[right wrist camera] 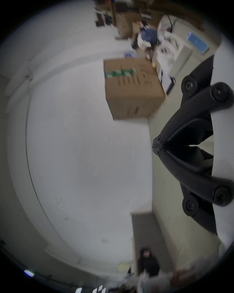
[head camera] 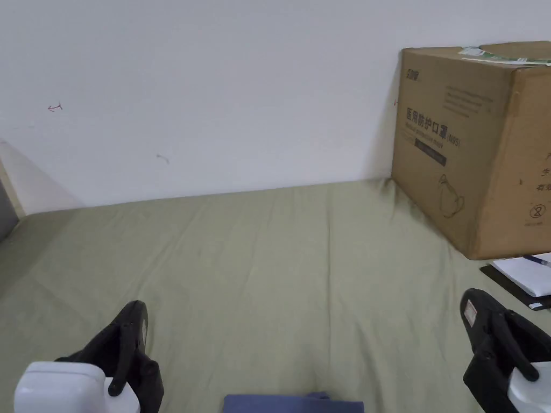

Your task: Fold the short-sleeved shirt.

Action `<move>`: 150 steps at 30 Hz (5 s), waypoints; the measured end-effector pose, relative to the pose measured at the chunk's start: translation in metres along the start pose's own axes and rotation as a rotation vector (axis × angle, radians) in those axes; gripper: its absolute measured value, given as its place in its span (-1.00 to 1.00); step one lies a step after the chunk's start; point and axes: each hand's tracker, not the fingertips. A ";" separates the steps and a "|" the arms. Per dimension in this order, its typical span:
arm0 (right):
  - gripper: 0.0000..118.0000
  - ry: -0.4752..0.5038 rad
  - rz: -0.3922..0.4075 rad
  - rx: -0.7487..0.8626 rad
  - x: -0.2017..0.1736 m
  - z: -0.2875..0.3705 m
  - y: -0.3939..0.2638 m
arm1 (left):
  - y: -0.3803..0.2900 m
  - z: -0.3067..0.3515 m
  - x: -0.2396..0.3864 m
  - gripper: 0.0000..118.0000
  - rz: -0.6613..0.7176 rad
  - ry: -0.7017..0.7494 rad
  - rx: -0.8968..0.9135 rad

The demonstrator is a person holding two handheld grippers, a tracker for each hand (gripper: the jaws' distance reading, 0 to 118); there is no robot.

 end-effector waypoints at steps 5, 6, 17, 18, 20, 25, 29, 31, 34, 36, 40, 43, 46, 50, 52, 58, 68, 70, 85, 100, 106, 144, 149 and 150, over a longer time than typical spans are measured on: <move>-1.00 -0.090 0.014 -0.121 -0.003 -0.004 -0.027 | -0.025 0.007 -0.001 -1.00 0.082 0.072 -0.100; -1.00 -0.101 0.036 -0.117 -0.005 -0.001 -0.029 | -0.026 0.009 -0.001 -1.00 0.079 0.072 -0.094; -1.00 -0.052 0.043 -0.087 -0.006 0.000 -0.006 | -0.017 0.007 -0.010 -1.00 0.105 0.114 -0.138; -1.00 -0.011 0.053 -0.089 -0.007 -0.005 -0.002 | -0.015 0.003 -0.017 -1.00 0.132 0.093 -0.177; -1.00 0.122 0.076 -0.171 -0.011 -0.023 -0.001 | -0.015 -0.008 -0.031 -1.00 0.218 0.004 -0.289; -1.00 0.426 -0.092 -0.954 -0.026 -0.104 -0.074 | -0.055 -0.040 -0.062 -1.00 0.494 -0.164 -0.608; -1.00 0.362 -0.157 -1.250 -0.029 -0.130 -0.154 | -0.113 -0.071 -0.080 -1.00 0.776 -0.262 -0.886; -1.00 0.340 -0.101 -1.309 -0.030 -0.132 -0.176 | -0.150 -0.085 -0.088 -1.00 0.895 -0.302 -0.995; -1.00 0.353 -0.174 -1.304 -0.022 -0.132 -0.186 | -0.198 -0.104 -0.093 -0.95 1.012 -0.406 -1.125; -1.00 0.352 -0.176 -1.311 -0.021 -0.132 -0.183 | -0.224 -0.114 -0.092 -0.33 1.076 -0.495 -1.172; -1.00 0.369 -0.124 -1.318 -0.028 -0.134 -0.183 | -0.272 -0.137 -0.084 0.96 1.301 -0.718 -1.181; -1.00 0.376 -0.078 -1.309 -0.034 -0.132 -0.185 | -0.289 -0.159 -0.060 0.96 1.493 -0.811 -1.142; -1.00 0.370 -0.066 -1.306 -0.037 -0.131 -0.187 | -0.297 -0.177 -0.021 0.96 1.503 -0.915 -1.192; -1.00 0.360 -0.078 -1.306 -0.036 -0.131 -0.188 | -0.279 -0.178 0.001 -0.37 1.207 -0.846 -1.230; -1.00 0.360 -0.091 -1.300 -0.034 -0.130 -0.188 | -0.278 -0.174 -0.009 -0.62 1.020 -0.648 -1.306; -1.00 0.372 -0.055 -1.201 -0.041 -0.118 -0.173 | -0.240 -0.166 -0.017 -0.62 1.047 -0.730 -1.231; -1.00 0.501 0.108 -1.103 -0.095 -0.094 -0.131 | -0.133 -0.155 -0.255 -0.62 0.403 -0.286 -1.305; -1.00 0.536 0.109 -1.102 -0.107 -0.091 -0.130 | -0.121 -0.157 -0.296 -0.62 0.202 -0.103 -1.346; -1.00 0.475 0.170 -1.057 -0.115 -0.099 -0.104 | -0.094 -0.140 -0.398 0.94 -0.103 0.270 -1.273; -1.00 0.321 0.037 -0.472 -0.063 -0.047 0.008 | -0.018 -0.012 -0.079 -1.00 0.220 -0.006 -0.341; -1.00 0.225 0.035 -0.157 -0.041 -0.014 0.041 | 0.016 0.003 -0.014 -1.00 0.068 -0.035 -0.129; 1.00 0.037 0.159 -0.077 -0.042 -0.014 0.011 | 0.022 0.002 0.001 1.00 0.128 -0.072 -0.083; 1.00 0.042 0.165 -0.089 -0.045 -0.015 0.009 | 0.019 -0.002 -0.003 1.00 0.145 -0.044 -0.117; 1.00 0.045 0.166 -0.091 -0.046 -0.015 0.009 | 0.018 -0.003 -0.004 1.00 0.153 -0.033 -0.123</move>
